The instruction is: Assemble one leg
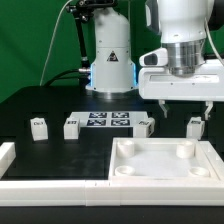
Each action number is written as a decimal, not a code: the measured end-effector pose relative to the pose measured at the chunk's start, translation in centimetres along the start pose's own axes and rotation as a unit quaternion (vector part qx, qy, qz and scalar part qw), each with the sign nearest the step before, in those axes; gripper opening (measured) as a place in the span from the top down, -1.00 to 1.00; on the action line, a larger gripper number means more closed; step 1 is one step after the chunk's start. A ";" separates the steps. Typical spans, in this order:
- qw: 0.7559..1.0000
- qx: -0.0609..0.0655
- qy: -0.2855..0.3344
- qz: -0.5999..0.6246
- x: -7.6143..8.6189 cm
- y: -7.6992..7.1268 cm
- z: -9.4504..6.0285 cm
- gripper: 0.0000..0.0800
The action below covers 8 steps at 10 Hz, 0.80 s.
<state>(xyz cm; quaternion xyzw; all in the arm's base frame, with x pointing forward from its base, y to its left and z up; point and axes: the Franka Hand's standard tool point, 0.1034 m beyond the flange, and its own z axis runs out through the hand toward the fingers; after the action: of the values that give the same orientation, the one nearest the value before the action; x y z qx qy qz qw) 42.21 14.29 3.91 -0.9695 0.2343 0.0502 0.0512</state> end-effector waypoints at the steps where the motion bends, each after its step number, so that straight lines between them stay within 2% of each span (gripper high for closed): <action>1: 0.999 -0.008 -0.037 -0.002 0.3 -0.1 -0.1 -0.62; 2: 0.999 -0.011 -0.052 -0.001 0.6 -0.4 -0.1 -0.62; 4: 0.991 -0.025 -0.133 -0.021 0.5 -0.2 -0.1 -0.62; 5: 0.988 -0.027 -0.151 -0.021 0.7 -0.6 -0.1 -0.62; 6: 0.980 -0.035 -0.193 -0.030 0.1 -0.5 -0.1 -0.62; 8: 0.969 -0.032 -0.240 -0.043 0.5 -0.9 0.3 -0.62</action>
Offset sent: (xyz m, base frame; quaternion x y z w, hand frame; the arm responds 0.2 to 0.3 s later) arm 0.0026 0.0119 0.0020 0.0009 -0.2324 -0.0324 0.9721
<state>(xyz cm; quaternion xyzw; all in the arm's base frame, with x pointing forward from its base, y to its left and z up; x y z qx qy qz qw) 43.04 14.87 3.66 -0.9393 0.1718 0.2868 0.0766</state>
